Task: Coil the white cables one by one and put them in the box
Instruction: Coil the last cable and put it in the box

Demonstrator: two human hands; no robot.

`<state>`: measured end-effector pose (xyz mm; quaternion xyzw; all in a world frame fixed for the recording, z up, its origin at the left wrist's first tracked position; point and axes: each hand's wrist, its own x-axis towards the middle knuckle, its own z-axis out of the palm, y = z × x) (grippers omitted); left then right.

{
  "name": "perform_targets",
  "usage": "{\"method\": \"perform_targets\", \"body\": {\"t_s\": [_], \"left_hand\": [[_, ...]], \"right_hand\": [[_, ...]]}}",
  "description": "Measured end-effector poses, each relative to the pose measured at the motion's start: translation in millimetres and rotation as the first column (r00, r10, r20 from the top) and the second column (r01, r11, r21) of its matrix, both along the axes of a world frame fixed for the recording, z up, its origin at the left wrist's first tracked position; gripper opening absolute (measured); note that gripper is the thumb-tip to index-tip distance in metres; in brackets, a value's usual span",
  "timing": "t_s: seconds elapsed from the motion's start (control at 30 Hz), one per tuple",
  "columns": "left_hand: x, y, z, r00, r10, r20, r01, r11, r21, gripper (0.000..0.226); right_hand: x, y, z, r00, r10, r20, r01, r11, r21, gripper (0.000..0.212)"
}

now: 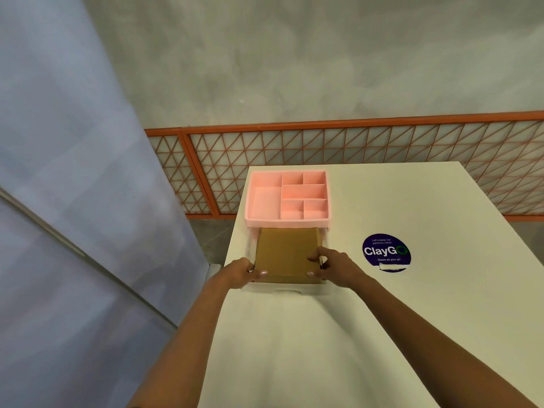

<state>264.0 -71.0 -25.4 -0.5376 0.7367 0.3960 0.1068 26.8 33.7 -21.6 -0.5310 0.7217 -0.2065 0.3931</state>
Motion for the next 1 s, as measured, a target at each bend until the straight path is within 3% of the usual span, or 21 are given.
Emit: {"method": "perform_targets", "body": {"t_s": [0.17, 0.33, 0.67, 1.0], "left_hand": [[-6.8, 0.0, -1.9, 0.996, 0.006, 0.090, 0.000, 0.998, -0.063, 0.042], [-12.2, -1.4, -6.9, 0.991, 0.029, 0.128, -0.016, 0.995, -0.101, 0.039], [-21.6, 12.9, -17.1, 0.965, 0.118, 0.234, -0.041, 0.949, -0.311, 0.046], [-25.2, 35.9, -17.4, 0.960, 0.159, 0.230, -0.026, 0.870, -0.492, 0.040]], "right_hand": [[-0.2, -6.1, -4.4, 0.997, -0.031, 0.065, 0.026, 0.997, 0.078, 0.044], [1.8, -6.5, -14.0, 0.997, -0.062, 0.055, 0.059, 0.997, 0.050, 0.038], [18.7, -12.6, -28.5, 0.966, 0.018, -0.260, -0.013, 1.000, 0.021, 0.018], [31.6, -7.1, -22.6, 0.875, 0.055, -0.482, -0.054, 0.998, 0.016, 0.015]]}}
